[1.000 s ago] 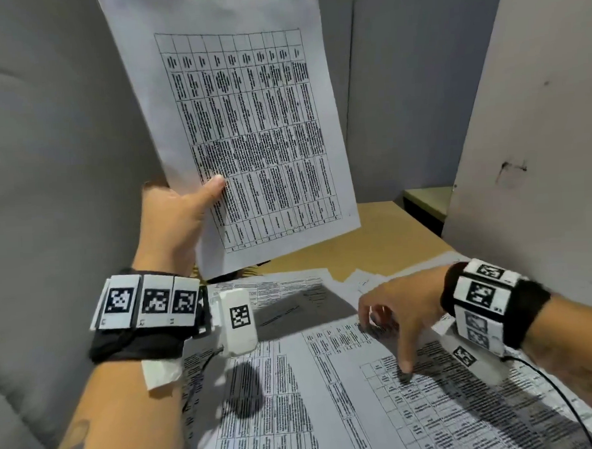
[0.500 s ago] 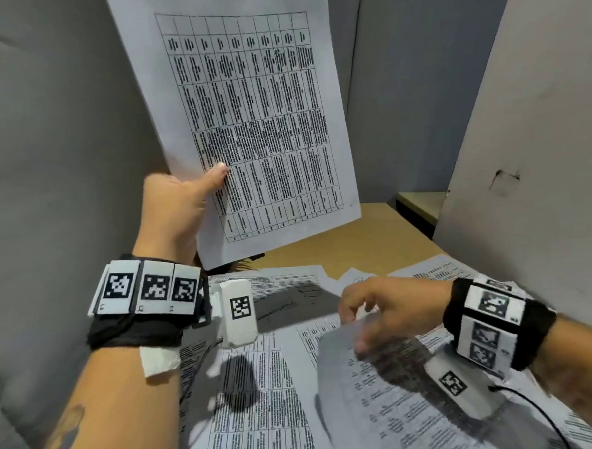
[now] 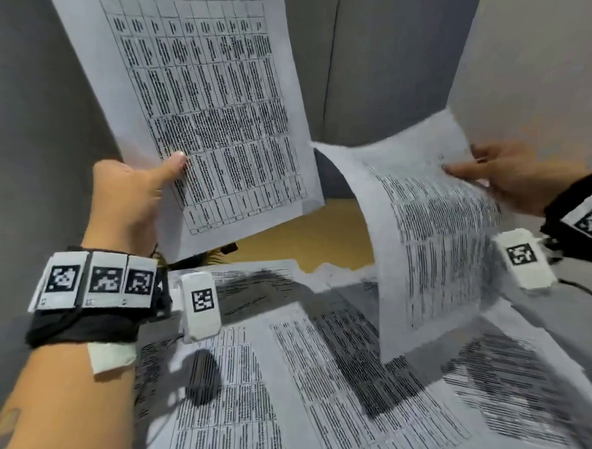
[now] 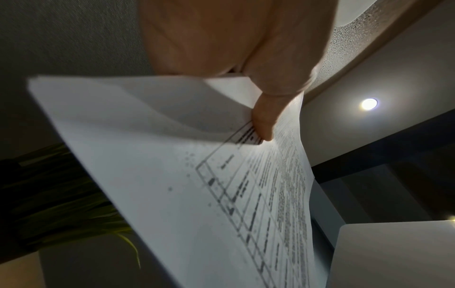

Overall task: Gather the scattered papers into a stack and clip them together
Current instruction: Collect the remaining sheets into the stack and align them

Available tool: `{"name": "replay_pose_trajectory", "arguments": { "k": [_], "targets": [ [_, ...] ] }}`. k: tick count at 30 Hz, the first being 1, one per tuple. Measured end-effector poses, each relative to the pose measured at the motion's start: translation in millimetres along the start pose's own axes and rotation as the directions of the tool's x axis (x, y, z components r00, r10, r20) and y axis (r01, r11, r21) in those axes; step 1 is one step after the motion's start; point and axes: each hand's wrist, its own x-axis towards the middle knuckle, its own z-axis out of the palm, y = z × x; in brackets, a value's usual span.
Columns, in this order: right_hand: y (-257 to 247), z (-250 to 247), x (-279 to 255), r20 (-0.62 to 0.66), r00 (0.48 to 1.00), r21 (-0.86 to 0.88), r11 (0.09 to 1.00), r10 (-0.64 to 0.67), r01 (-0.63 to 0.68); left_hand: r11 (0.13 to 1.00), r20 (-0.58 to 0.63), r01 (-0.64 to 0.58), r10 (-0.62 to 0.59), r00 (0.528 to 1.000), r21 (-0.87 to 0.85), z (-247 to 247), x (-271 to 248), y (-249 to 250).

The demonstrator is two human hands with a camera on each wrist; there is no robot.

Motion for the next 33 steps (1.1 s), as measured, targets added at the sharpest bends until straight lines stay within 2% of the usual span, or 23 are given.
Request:
{"name": "replay_pose_trajectory", "arguments": {
  "k": [1,3,6,8,11,13,16,21,24,26,29,32,33],
  "targets": [
    [23,-13,1,-0.018,0.994,-0.113,0.987,0.11,-0.111,1.0,0.003,0.003,-0.003,1.0,-0.002,2,-1,1],
    [64,-33,2,-0.079,0.962,-0.343,0.899,0.26,-0.271,1.0,0.022,0.003,-0.003,1.0,0.02,4,-4,3],
    [102,-40,-7,-0.184,0.938,-0.616,0.71,0.292,-0.342,1.0,0.022,0.004,-0.005,1.0,0.006,4,-6,6],
    [120,-39,-9,-0.187,0.935,-0.701,0.626,0.301,-0.342,1.0,0.031,-0.001,0.001,1.0,0.008,3,-8,11],
    [130,-35,1,-0.023,0.953,-0.828,0.528,0.301,-0.187,1.0,0.032,-0.006,0.005,0.999,0.015,2,-5,6],
    [112,-19,11,0.133,0.934,-0.877,0.479,0.331,-0.045,1.0,0.029,-0.003,0.002,1.0,0.02,2,-5,4],
    [81,13,27,0.269,0.909,-0.888,0.448,0.319,0.105,0.999,0.044,0.041,-0.041,0.998,0.016,4,-5,3],
    [86,70,48,0.399,0.824,-0.906,0.311,0.403,0.287,0.999,0.066,0.051,-0.052,0.996,0.014,3,-4,-1],
    [99,98,54,0.39,0.841,-0.915,0.256,0.373,0.311,0.998,0.097,0.07,-0.069,0.993,-0.01,4,-5,-1],
    [100,113,54,0.396,0.843,-0.914,0.24,0.364,0.326,0.998,0.114,0.061,-0.06,0.992,0.001,5,-7,-1],
    [105,126,57,0.431,0.826,-0.898,0.264,0.364,0.352,0.994,0.048,0.062,-0.067,0.997,0.094,9,-10,-1],
    [109,129,64,0.449,0.771,-0.857,0.461,0.451,0.23,0.994,0.035,0.064,-0.068,0.997,0.092,11,-13,3],
    [110,129,66,0.454,0.747,-0.848,0.493,0.485,0.195,0.994,0.029,0.06,-0.062,0.998,0.088,10,-13,3]
  ]
}}
